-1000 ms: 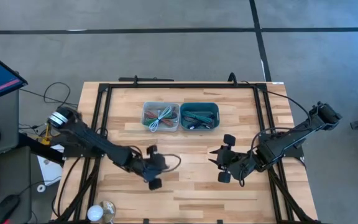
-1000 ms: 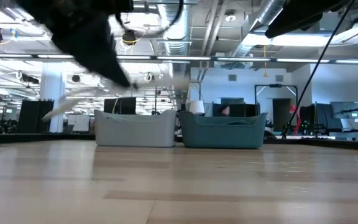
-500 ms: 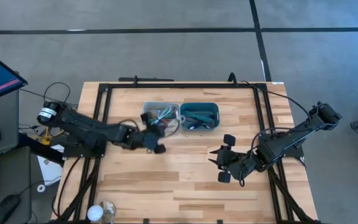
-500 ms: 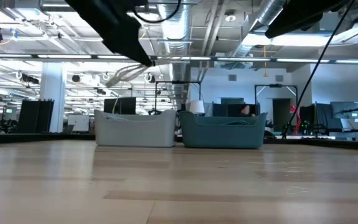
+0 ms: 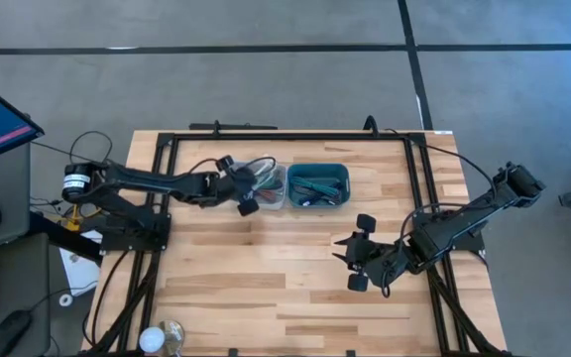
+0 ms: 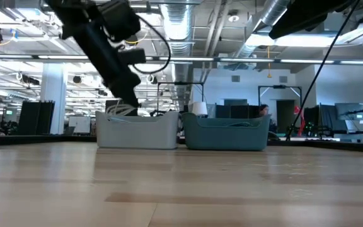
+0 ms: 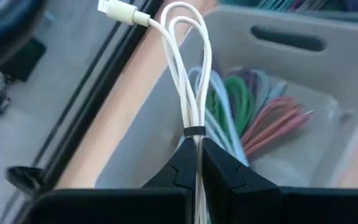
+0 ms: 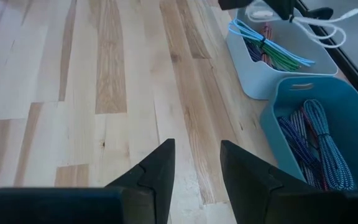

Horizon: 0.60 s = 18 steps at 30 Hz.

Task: Pick & Place USB Port
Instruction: Put the white charger cable into the white bin

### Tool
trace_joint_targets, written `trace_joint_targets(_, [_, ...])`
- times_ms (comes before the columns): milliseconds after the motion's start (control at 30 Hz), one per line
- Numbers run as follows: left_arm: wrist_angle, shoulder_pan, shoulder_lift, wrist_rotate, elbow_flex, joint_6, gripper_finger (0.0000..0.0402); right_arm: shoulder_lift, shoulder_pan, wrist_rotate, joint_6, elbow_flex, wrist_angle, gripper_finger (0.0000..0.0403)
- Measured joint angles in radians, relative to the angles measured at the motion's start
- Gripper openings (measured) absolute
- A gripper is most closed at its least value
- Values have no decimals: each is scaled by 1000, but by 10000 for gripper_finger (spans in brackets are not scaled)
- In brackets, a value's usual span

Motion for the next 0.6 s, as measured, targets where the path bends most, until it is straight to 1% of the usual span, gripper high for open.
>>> trace_joint_targets(67, [49, 33, 0, 35, -35, 4, 9, 0, 0, 0, -1, 0, 0, 120])
trace_joint_targets(200, [200, 93, 0, 117, -112, 31, 8, 0, 0, 0, -2, 0, 0, 120])
trace_joint_targets(300, [267, 130, 0, 157, -160, 31, 8, 0, 0, 0, -2, 0, 0, 120])
trace_joint_targets(467, [297, 164, 0, 216, -199, 26, 9, 0, 0, 0, -2, 0, 0, 120])
trace_joint_targets(600, [304, 180, 0, 221, -211, 24, 9, 0, 0, 3, -3, 0, 0, 120])
